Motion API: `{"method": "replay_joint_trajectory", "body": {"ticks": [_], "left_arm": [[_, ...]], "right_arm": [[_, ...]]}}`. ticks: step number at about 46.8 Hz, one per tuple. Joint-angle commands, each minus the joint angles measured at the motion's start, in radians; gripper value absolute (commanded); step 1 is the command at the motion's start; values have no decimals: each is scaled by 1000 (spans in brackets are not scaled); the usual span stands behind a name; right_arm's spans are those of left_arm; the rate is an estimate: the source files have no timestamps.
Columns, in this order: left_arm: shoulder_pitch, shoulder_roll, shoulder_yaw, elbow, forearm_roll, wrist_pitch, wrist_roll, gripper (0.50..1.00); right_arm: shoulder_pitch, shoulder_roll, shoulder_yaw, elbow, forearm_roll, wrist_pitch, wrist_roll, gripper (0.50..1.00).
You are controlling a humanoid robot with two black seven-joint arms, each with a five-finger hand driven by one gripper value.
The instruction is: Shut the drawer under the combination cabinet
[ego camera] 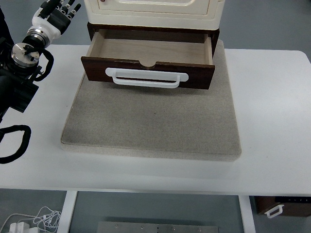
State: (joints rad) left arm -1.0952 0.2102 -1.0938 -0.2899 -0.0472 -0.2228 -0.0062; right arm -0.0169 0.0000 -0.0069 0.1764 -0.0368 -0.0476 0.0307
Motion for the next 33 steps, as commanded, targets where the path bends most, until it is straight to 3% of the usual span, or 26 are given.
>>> {"method": "replay_joint_trajectory", "body": {"ticks": [1,23,33], "left_arm": [[0,0,-1,0,0,-1,-1,996],[0,6,0,-5,1,-6,-9,996],[-14,52,12,-5,4,-13,-9,996]], "right_arm": [[0,0,-1,0,0,0,0,952],[0,0,1,0,0,0,0,952],[0,0,-1,0,0,0,0,952]]}}
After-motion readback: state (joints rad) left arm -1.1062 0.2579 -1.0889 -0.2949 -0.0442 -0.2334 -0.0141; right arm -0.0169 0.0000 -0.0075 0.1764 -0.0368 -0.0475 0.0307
